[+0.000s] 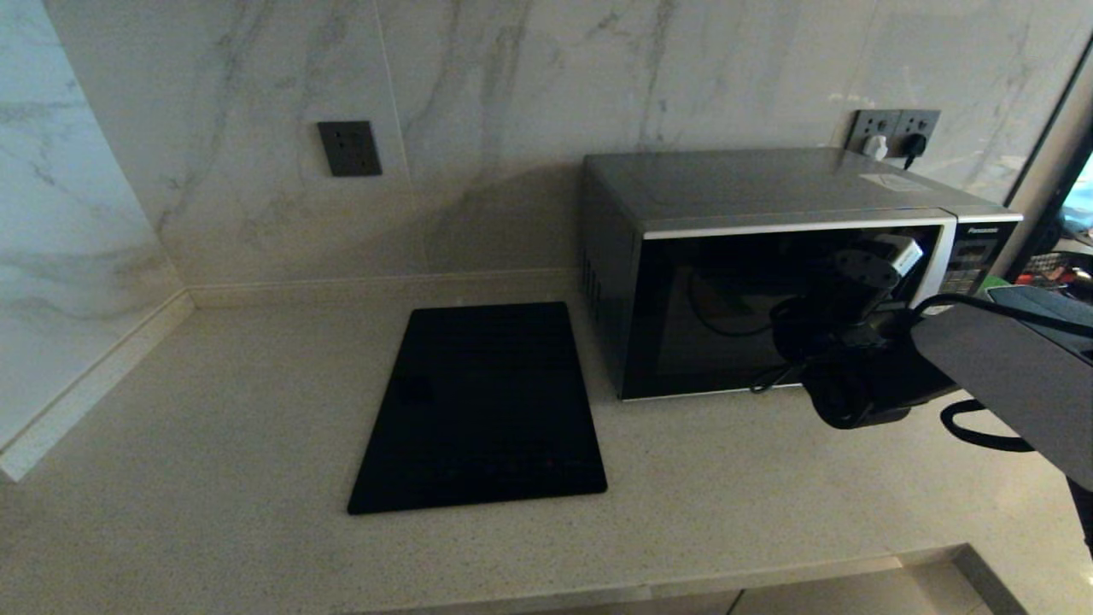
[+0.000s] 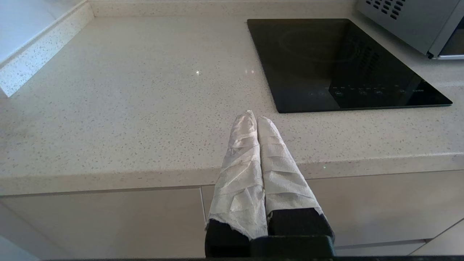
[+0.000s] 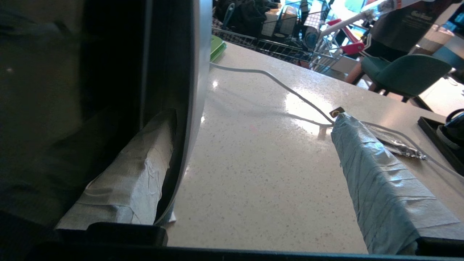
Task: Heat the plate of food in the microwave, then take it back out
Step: Open the microwave oven
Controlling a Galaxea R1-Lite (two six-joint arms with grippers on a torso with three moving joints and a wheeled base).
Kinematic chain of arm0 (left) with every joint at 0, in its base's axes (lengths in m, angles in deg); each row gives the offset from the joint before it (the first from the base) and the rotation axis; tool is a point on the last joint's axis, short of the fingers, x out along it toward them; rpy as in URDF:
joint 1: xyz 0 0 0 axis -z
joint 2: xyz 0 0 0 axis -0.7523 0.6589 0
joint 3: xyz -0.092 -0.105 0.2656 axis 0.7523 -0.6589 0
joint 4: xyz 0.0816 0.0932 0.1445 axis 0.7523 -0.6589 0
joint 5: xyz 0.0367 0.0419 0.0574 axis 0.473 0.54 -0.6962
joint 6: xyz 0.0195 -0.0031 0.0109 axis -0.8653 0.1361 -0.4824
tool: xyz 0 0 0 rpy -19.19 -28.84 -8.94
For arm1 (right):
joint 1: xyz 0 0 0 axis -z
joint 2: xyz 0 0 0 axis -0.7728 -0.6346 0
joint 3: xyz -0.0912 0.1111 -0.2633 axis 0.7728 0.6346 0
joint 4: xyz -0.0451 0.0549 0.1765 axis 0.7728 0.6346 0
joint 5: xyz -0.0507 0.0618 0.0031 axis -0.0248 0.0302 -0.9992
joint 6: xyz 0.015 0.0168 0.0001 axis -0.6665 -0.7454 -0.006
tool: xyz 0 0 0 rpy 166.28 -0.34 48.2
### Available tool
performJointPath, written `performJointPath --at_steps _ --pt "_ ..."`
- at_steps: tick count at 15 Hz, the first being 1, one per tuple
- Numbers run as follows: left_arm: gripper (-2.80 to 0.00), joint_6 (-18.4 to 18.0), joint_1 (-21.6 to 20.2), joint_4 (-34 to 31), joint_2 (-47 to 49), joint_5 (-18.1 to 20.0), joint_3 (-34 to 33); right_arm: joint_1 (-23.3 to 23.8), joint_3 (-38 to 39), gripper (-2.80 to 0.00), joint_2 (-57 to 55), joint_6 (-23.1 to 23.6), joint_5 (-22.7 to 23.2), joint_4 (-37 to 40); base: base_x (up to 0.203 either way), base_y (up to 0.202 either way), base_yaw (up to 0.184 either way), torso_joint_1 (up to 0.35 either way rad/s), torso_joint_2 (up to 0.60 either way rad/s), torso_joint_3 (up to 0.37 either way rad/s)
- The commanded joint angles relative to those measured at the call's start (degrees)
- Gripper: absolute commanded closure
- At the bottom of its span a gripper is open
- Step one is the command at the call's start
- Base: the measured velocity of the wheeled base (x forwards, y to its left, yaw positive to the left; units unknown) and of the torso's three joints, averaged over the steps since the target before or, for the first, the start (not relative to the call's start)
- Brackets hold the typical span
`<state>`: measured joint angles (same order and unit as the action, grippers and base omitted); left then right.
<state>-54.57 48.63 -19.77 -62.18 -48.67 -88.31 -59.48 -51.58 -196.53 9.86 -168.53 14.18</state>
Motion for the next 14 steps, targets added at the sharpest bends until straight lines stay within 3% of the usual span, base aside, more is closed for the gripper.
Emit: performJointPath --at_steps 1,6,7,14 --pt "0.0 0.03 -0.02 0.01 -0.01 0.01 0.09 0.78 -0.24 -2.8 -0.01 0.22 -0.32 -0.13 0.0 0.0 0.0 0.0 0.0 0.0" --pt "0.0 0.03 -0.02 0.01 -0.01 0.01 0.01 1.7 -0.23 -2.8 -0.18 0.22 -0.32 -0.04 0.0 0.0 0.0 0.0 0.0 0.0" --pt "0.0 0.03 -0.02 0.01 -0.01 0.01 0.0 1.67 -0.2 0.0 -0.2 0.22 -0.32 -0.04 0.0 0.0 0.0 0.0 0.0 0.0" --pt "0.0 0.03 -0.02 0.01 -0.01 0.01 0.0 1.58 0.11 0.0 -0.18 0.22 -0.32 -0.3 0.0 0.0 0.0 0.0 0.0 0.0"
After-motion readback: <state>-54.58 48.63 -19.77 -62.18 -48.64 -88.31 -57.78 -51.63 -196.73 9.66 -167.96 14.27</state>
